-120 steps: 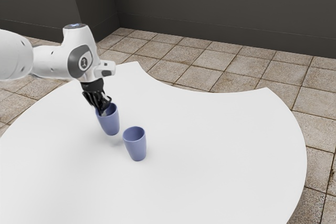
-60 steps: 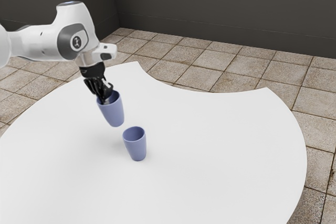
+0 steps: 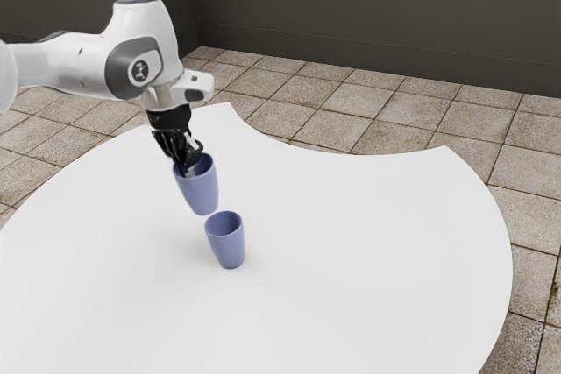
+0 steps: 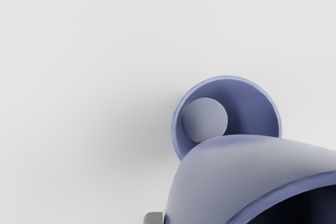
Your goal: Place the left cup onto the right cup
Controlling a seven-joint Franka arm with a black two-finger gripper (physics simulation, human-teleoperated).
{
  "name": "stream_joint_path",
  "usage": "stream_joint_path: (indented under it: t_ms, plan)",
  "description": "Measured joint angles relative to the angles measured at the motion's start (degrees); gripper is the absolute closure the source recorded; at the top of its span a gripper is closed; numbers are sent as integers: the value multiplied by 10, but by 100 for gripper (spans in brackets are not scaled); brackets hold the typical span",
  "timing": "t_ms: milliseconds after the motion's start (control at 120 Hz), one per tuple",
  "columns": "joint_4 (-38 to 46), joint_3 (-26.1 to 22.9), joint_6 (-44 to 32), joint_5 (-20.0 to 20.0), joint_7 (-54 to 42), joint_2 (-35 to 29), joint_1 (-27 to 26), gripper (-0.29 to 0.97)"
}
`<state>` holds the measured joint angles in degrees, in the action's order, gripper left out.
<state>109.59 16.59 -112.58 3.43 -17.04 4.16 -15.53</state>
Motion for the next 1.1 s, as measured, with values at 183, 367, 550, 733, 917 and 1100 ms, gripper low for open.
stream_joint_path:
  t_ms: [183,367,550,733,917,1100]
  plan:
    - [-6,-5,-6,-2,18,15,-5,78]
    - [-6,-10,-16,0,32,24,-4,78]
    - [-6,-10,-26,4,43,31,-3,78]
    - [-4,-11,-30,5,51,33,-4,78]
    - [-4,-14,-33,5,57,41,-3,78]
    - [-4,-15,-34,6,61,50,-3,78]
